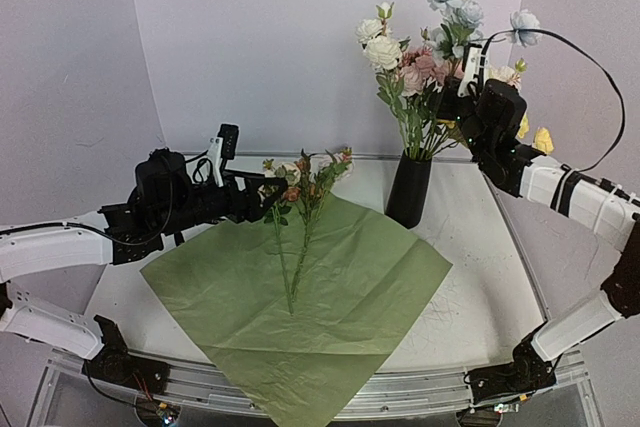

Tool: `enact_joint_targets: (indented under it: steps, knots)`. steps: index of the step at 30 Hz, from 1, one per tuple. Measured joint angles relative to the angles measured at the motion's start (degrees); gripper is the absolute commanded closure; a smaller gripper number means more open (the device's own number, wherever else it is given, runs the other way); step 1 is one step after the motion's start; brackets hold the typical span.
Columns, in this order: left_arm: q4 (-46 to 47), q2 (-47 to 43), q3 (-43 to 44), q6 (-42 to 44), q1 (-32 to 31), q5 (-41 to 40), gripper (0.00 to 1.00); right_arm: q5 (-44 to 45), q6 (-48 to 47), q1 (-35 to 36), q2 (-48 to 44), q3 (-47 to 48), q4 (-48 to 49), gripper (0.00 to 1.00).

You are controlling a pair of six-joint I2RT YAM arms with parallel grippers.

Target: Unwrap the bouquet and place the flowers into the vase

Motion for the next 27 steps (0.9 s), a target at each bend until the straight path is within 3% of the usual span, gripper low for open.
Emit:
enact_joint_targets:
  steps: [20,26,27]
  knots:
    - [0.0,3.7,0.0,-0.1,0.0,0.2,0.19,-1.3,11.5,-0.6,4.8,-11.2,3.3,0.99]
    - [0.0,4.3,0.1,-0.1,0.0,0.3,0.19,-1.3,13.3,-0.6,7.0,-12.6,3.5,0.92]
    - [0.0,4.3,0.1,-0.1,0.0,0.3,0.19,-1.3,13.7,-0.6,7.1,-13.0,3.6,0.83]
